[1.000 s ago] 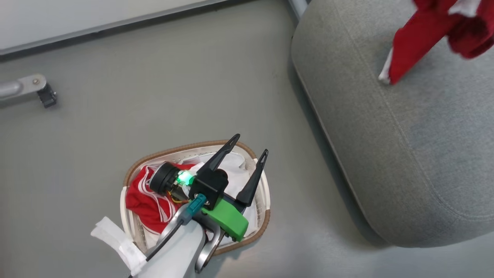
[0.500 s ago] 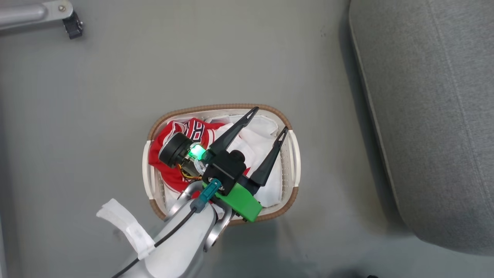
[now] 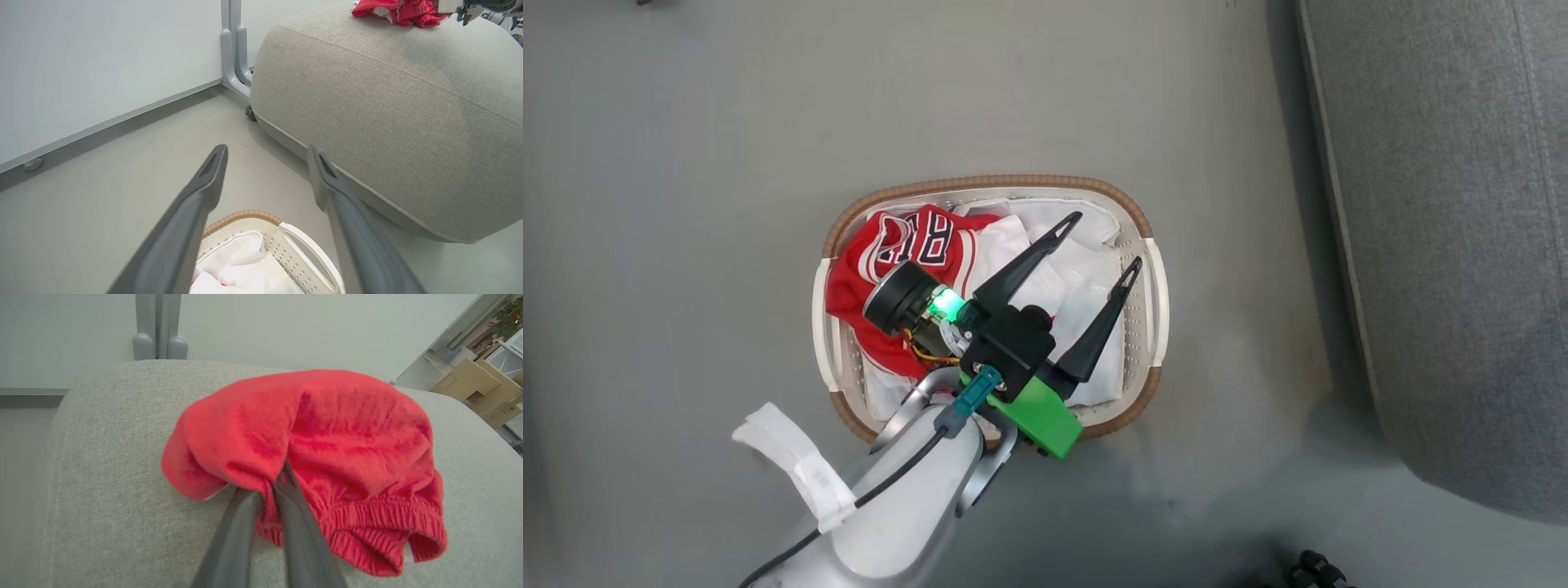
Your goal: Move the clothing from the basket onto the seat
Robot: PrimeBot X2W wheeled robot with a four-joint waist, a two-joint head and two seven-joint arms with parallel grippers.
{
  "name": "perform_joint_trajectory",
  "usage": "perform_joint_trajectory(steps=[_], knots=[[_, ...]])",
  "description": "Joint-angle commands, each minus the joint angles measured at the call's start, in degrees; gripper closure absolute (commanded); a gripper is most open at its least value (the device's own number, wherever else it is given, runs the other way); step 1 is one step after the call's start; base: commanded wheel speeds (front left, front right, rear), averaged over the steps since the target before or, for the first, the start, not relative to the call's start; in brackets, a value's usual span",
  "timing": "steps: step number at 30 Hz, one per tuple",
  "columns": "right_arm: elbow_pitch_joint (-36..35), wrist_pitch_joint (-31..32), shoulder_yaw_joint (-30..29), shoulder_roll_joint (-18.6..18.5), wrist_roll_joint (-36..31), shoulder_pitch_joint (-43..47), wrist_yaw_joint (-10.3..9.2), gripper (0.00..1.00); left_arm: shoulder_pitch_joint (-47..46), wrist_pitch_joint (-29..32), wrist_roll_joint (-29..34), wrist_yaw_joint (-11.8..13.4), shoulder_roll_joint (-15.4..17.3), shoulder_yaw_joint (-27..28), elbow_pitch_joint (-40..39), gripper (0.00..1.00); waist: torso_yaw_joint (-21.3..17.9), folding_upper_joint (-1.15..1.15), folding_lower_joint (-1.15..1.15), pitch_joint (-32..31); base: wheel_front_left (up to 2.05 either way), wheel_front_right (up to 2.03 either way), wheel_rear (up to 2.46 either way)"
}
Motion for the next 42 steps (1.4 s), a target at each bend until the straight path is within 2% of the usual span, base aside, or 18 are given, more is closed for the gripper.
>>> perform_joint_trajectory(steps=[1, 13, 23, 30, 36, 42], knots=[[-0.1, -0.56, 0.24, 0.91, -0.58, 0.57, -0.06, 0.0, -0.98, 0.07, -0.28, 0.19, 0.61, 0.21, 0.26, 0.0, -0.28, 0.0, -0.01, -0.5, 0.0, 0.0, 0.0], [-5.73, -1.36, 5.18, 3.77, 0.05, 6.11, -0.06, 0.0, 1.91, -0.04, -2.59, 1.41, 0.37, 3.16, -0.49, 0.0, -0.66, 0.0, -0.01, -7.35, 0.0, 0.0, 0.0], [-8.98, -1.4, 11.24, 4.96, 3.35, 9.45, -0.06, 0.0, 7.42, -0.05, -4.74, 3.45, -0.18, 10.66, -2.04, 0.0, 0.81, 0.0, -0.01, -18.15, 0.0, 0.0, 0.0], [-11.54, -1.4, 15.78, 9.64, 6.33, 12.76, -0.06, 0.0, 14.02, -0.06, -5.47, 4.86, -0.2, 17.73, -2.83, 0.0, 1.9, 0.0, -0.01, -23.5, 0.0, 0.0, 0.0], [-17.32, -1.35, 19.66, 14.15, 7.57, 20.01, -0.06, 0.0, 19.31, -0.07, -5.25, 5.61, -0.68, 23.94, -3.57, 0.0, 3.65, 0.0, -0.01, -25.87, 0.0, 0.0, 0.0], [-23.86, -1.35, 19.51, 18.96, 8.09, 28.38, -0.06, 0.0, 24.86, -0.07, -4.68, 5.44, -1.58, 28.8, -5.09, 0.0, 4.78, 0.0, -0.01, -27.52, 0.0, 0.0, 0.0]])
